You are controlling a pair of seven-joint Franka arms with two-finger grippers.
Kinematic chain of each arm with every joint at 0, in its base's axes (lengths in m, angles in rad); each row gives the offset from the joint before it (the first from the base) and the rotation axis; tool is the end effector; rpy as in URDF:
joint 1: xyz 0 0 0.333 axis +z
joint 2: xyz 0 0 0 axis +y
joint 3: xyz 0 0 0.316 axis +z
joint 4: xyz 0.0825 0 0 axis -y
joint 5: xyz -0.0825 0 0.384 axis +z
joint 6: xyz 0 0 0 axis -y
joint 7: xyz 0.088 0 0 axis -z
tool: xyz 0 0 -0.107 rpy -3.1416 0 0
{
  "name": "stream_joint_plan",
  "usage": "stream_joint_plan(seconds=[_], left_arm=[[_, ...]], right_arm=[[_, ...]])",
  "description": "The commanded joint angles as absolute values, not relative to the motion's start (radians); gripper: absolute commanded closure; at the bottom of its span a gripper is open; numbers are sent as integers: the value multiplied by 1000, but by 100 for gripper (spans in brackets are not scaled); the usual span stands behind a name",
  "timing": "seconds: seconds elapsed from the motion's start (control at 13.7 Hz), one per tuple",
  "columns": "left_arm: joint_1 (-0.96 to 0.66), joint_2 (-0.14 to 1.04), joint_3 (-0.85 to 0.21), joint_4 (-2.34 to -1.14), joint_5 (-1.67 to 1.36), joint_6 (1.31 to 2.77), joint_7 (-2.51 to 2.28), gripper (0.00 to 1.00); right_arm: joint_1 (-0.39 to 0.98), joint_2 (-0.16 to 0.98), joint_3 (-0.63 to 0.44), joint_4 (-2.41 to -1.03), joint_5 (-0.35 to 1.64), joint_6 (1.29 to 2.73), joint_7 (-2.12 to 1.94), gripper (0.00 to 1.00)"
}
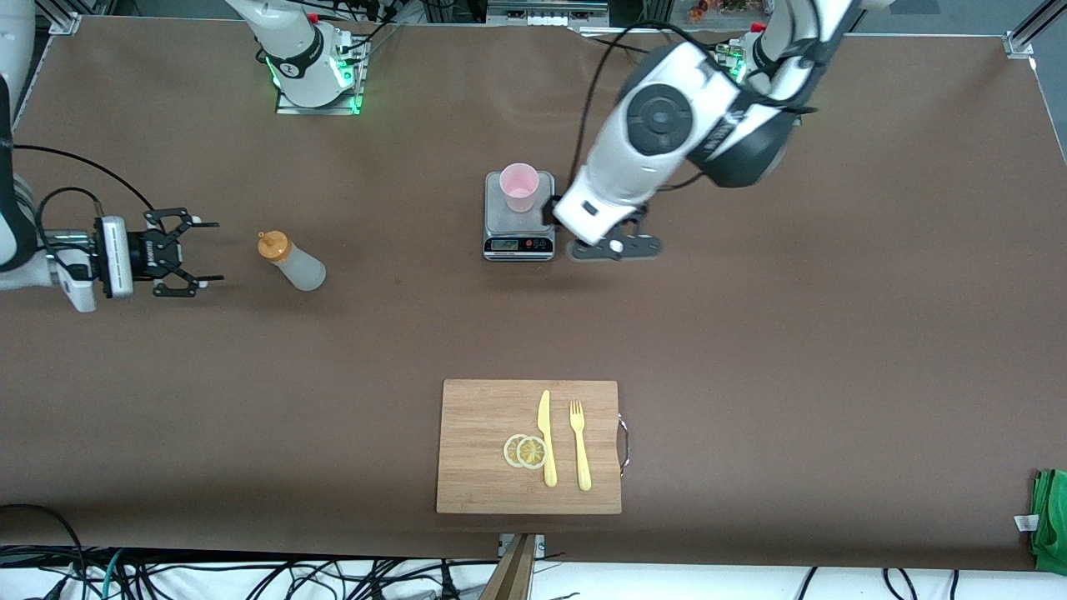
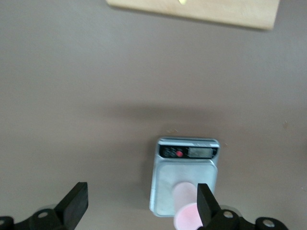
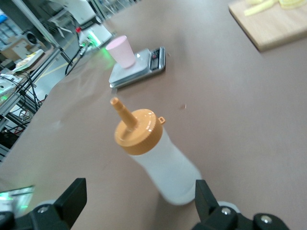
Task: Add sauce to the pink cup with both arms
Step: 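Release the cup with the left gripper while the right gripper reaches the bottle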
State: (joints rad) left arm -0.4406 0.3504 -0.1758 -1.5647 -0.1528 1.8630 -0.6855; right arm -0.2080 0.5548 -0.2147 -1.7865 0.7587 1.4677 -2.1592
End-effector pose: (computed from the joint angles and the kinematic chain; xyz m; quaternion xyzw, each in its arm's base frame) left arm 0.5374 -0.3786 0.4427 0.9925 0.0625 -0.0810 0.0673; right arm 0.5505 -0.1527 0.2340 -0.6558 -0.5771 -0.1784 0.4529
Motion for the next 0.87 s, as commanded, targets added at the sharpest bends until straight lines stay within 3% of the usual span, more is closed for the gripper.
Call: stream_joint_plan(seconds=[0.0,0.15,0.8], left_arm=[[-361,275,-91,-1566,-155,1796,-605,0],[-293,242,-36,-1566,-132,1780,-507,0],[-42,164,-32,-1509,5,1632,-115,0]], right_arm=[[-210,664,-210,-1779,871,1450,-2389,0],[-209,705,-210,-1779,894,1450,-2485,0],[-204,807,-198,-1770,946,1364,-2714,0]])
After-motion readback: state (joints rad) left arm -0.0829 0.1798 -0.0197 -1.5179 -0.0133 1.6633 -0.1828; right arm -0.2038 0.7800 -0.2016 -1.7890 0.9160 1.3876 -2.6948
